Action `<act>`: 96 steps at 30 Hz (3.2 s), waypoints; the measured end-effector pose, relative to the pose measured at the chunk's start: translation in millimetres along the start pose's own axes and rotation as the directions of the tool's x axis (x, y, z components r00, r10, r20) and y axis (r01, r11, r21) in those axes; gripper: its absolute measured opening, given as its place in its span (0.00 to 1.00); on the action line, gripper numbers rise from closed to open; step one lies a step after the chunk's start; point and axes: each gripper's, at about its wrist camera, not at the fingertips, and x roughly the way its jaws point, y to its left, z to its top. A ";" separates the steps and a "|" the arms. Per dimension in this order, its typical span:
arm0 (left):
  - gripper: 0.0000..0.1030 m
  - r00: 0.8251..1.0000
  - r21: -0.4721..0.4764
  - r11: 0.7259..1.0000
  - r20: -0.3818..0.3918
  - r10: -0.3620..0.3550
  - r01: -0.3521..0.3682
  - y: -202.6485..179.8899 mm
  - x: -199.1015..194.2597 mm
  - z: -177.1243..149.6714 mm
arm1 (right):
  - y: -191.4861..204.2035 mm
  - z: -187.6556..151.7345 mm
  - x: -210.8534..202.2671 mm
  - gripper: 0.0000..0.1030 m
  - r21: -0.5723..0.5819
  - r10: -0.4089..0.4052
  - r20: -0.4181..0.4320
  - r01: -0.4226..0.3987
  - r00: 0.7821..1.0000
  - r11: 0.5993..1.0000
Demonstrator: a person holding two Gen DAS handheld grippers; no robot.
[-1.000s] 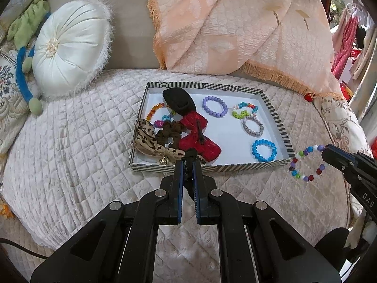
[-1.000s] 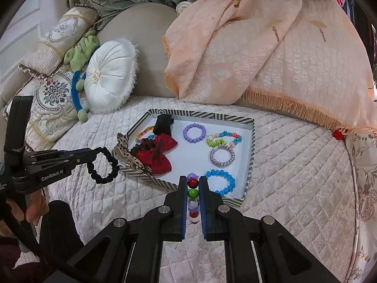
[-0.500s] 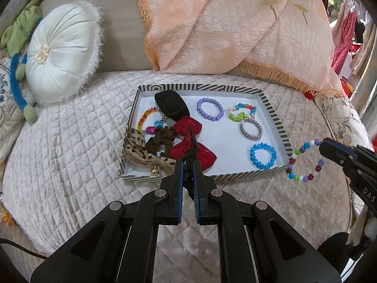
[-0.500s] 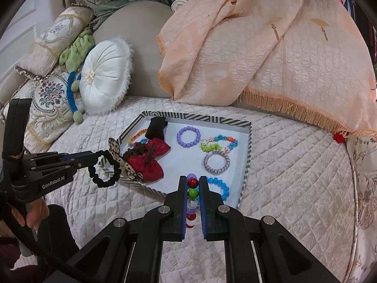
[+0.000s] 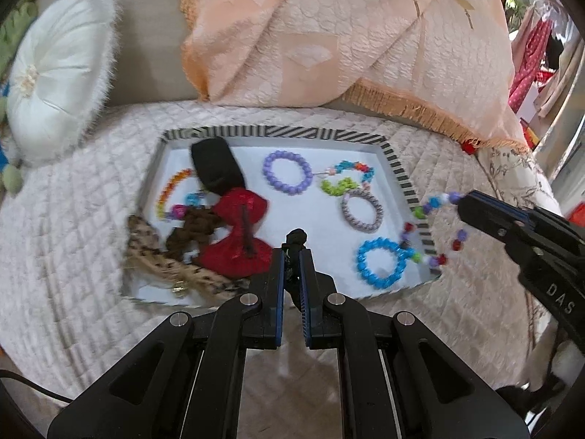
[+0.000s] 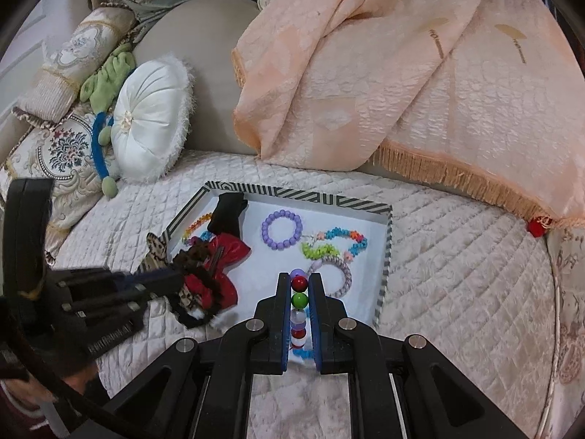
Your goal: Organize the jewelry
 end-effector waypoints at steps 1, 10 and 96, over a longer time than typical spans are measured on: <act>0.06 1.000 -0.007 1.000 -0.005 -0.010 0.010 -1.3 5.3 1.4 | -0.7 2.5 4.0 0.08 0.004 0.006 -0.003 -0.006 1.000 1.000; 0.06 0.995 -0.069 0.998 -0.102 0.005 -0.012 12.6 61.6 -8.1 | 12.0 20.0 54.9 0.08 0.018 0.081 -0.058 -0.081 0.995 0.997; 0.45 0.958 -0.071 0.977 0.196 0.210 -0.199 25.9 -83.1 -43.9 | 57.0 -50.3 -39.6 0.52 0.132 -0.114 0.102 0.101 0.988 0.986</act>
